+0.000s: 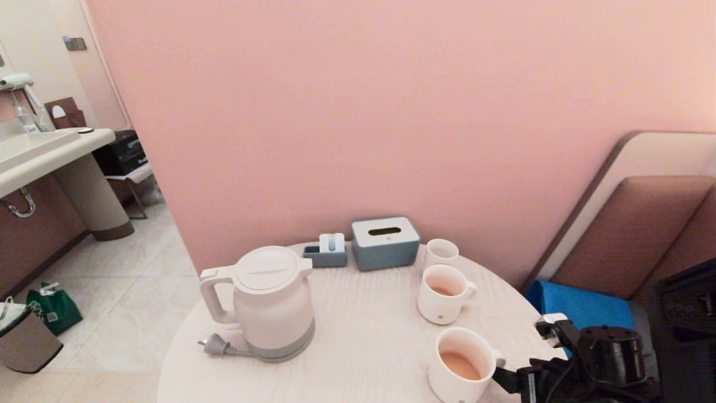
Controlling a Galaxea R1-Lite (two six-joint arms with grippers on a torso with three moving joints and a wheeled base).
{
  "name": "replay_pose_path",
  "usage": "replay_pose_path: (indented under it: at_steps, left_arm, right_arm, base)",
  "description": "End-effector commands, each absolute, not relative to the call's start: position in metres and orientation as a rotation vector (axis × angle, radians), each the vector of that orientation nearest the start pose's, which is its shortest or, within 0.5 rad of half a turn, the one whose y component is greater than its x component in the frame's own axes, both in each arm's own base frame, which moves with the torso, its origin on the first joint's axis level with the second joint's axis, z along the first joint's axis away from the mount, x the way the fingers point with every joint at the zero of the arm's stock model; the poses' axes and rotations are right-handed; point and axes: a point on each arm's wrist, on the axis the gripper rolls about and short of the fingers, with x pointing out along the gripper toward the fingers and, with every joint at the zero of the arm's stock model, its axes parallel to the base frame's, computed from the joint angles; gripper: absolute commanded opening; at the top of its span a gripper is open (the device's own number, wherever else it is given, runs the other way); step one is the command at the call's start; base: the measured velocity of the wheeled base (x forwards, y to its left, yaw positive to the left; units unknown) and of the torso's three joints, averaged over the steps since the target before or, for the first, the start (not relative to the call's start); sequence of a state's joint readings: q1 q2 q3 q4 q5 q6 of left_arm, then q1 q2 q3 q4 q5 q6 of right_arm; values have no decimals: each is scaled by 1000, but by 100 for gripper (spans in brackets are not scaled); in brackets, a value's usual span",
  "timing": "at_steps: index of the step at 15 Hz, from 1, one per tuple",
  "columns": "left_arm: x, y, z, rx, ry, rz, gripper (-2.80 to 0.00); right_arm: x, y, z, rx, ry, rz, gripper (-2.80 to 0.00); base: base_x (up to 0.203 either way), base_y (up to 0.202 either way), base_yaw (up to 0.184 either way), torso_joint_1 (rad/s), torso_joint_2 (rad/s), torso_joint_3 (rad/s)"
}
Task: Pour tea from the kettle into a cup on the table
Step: Pick up the cup
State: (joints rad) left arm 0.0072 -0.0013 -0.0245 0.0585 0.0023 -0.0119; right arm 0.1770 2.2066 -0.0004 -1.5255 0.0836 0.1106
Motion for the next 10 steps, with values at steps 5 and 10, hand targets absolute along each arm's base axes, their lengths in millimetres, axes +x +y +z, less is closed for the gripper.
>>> replay_pose_path:
  at_steps: [5, 10]
  left_arm:
    - [-25, 0, 76, -12, 34, 11, -280]
    - [-25, 0, 76, -12, 35, 9, -280]
  right_arm:
    - [215, 40, -7, 79, 658, 215, 0]
    - [228, 42, -4, 85, 603, 184, 0]
  base:
    - [0, 0, 0, 0, 0, 0]
    - [0, 0, 0, 0, 0, 0]
